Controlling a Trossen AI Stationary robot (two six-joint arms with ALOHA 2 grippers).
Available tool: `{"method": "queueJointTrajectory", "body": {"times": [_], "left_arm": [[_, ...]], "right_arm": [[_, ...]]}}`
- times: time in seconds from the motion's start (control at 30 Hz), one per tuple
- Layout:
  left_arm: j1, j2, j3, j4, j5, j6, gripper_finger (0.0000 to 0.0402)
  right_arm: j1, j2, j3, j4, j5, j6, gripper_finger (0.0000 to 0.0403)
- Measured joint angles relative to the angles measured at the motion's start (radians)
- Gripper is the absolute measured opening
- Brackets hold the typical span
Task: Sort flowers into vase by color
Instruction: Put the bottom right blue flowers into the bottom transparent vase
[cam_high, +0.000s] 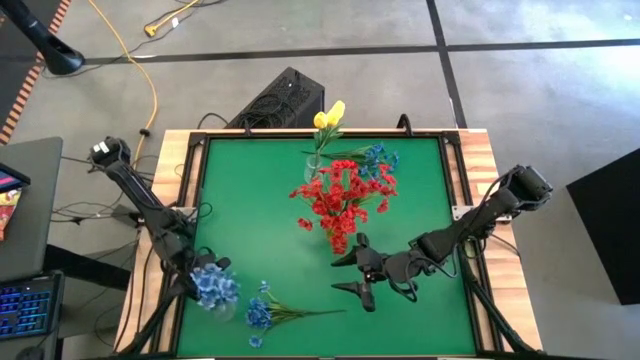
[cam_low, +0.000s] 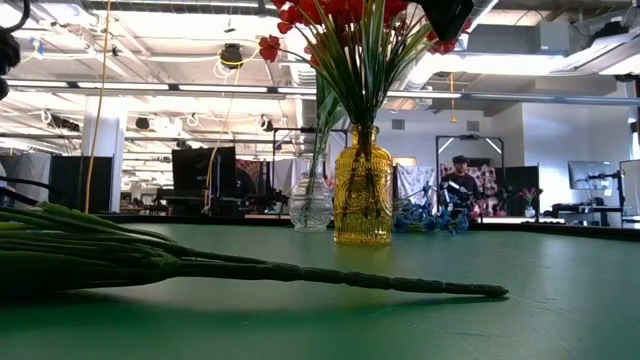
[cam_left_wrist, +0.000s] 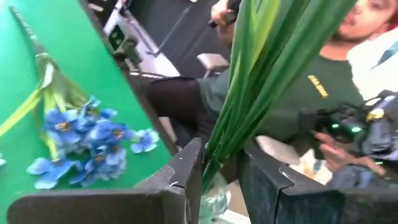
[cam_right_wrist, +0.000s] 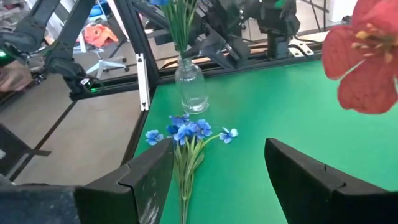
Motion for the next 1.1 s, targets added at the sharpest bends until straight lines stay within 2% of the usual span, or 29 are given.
{"method": "queueJointTrajectory", "body": {"times": [0.07,0.33,0.43,0.97,1.1], "left_arm": [[0.008,-0.032,0.001,-0.018,0.015,-0.011,0.0081],[0.057,-0.139,0.051,-0.29,0.003,-0.043,0.0081],[0.078,-0.159,0.062,-0.346,0.033,-0.08,0.0081],[0.085,-0.163,0.081,-0.37,0.081,-0.193,0.0069],[0.084,-0.163,0.081,-0.37,0.081,-0.163,0.0069]], "right_arm": [[0.0,0.0,0.0,0.0,0.0,-0.005,0.0279],[0.0,0.0,0.0,-0.037,0.0,-0.007,0.0279],[0.0,0.0,0.0,-0.055,0.0,-0.007,0.0279],[0.0,0.0,0.0,-0.058,0.0,-0.008,0.0279],[0.0,0.0,0.0,-0.058,0.0,-0.008,0.0279]]}}
